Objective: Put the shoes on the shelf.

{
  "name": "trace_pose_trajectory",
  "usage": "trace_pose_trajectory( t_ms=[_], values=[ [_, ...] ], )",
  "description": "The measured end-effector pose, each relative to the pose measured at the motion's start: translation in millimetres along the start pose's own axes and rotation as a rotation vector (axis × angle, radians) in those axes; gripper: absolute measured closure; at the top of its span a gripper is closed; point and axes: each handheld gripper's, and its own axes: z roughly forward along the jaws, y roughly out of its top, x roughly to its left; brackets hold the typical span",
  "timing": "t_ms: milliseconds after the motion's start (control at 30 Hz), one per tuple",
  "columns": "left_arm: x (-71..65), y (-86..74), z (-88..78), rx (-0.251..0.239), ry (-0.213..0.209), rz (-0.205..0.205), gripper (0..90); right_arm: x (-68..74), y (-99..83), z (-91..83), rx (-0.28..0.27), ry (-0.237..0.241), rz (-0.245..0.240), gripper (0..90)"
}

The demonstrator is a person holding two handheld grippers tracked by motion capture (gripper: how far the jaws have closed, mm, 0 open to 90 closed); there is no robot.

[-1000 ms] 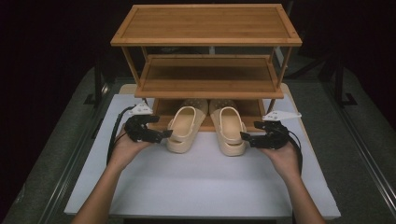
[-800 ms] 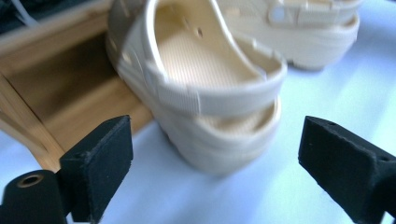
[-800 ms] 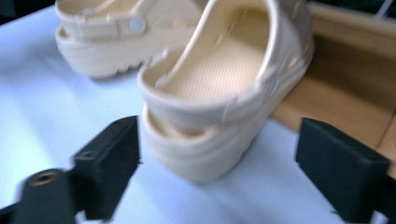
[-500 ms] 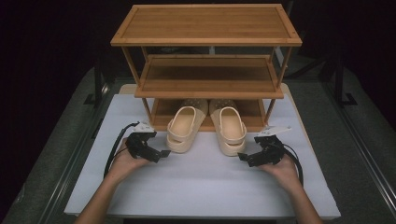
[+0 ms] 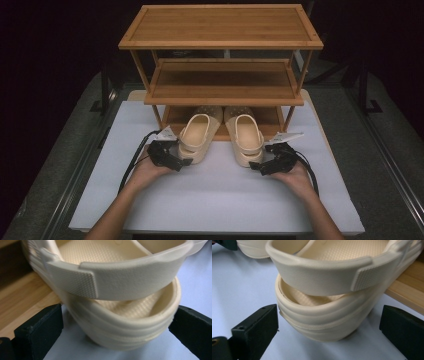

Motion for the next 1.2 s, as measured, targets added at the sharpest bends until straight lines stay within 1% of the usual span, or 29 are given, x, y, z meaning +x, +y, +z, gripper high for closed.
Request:
trace_pose_trajectory(
  t_ms=[100, 133, 200, 233, 300, 400, 533, 567, 667, 800, 933, 967, 1000, 1067, 1200],
  values=[
    [-1.5, -0.2, 5.6, 0.029, 0.005, 0.022, 0.0, 1.2, 1.3, 4.0, 0.008, 0.003, -0.009, 1.8],
    [-2.1, 0.8, 6.3, 0.034, 0.007, 0.019, 0.0, 1.5, 2.3, 4.9, 0.006, 0.005, -0.014, 1.8],
    [-2.3, 3.7, 6.9, 0.037, 0.006, 0.011, 0.0, 3.3, 4.8, 6.8, 0.011, 0.001, -0.021, 1.8],
    [-2.6, 5.3, 7.8, 0.036, 0.001, 0.010, 0.0, 4.1, 5.8, 7.4, 0.012, 0.000, -0.032, 1.8],
    [-4.1, 8.3, 10.2, 0.050, -0.002, 0.023, 0.0, 6.2, 8.0, 9.4, 0.014, 0.003, -0.043, 1.8],
    [-8.6, 12.8, 14.5, 0.053, -0.012, 0.036, 0.0, 9.5, 12.5, 12.9, 0.012, 0.004, -0.052, 1.9],
    [-13.2, 17.2, 19.3, 0.047, -0.011, 0.043, 0.0, 11.9, 16.0, 17.8, 0.018, -0.002, -0.058, 1.8],
    [-13.8, 18.0, 20.5, 0.041, -0.014, 0.036, 0.0, 12.0, 16.6, 18.5, 0.018, -0.003, -0.060, 1.8],
    [-15.3, 21.6, 24.2, 0.042, -0.011, 0.035, 0.0, 12.8, 18.4, 20.7, 0.013, -0.001, -0.060, 1.8],
    [-18.6, 27.5, 30.4, 0.036, -0.019, 0.036, 0.0, 14.3, 20.6, 23.6, 0.012, -0.002, -0.063, 1.8],
    [-22.3, 34.3, 37.9, 0.018, -0.026, 0.026, 0.0, 16.3, 22.9, 26.9, 0.006, 0.003, -0.067, 1.8],
    [-22.9, 35.5, 38.5, 0.019, -0.018, 0.034, 0.0, 17.1, 23.4, 27.7, 0.006, 0.002, -0.062, 1.8],
    [-22.9, 36.1, 38.7, 0.022, -0.018, 0.036, 0.0, 17.3, 23.8, 28.0, 0.005, -0.006, -0.063, 1.7],
    [-22.8, 35.7, 39.0, 0.017, -0.019, 0.030, 0.0, 16.0, 23.5, 27.9, 0.001, -0.005, -0.061, 1.8],
    [-22.2, 36.6, 38.3, 0.024, -0.017, 0.033, 0.0, 16.9, 24.4, 28.4, 0.002, -0.009, -0.062, 1.8]
  ],
)
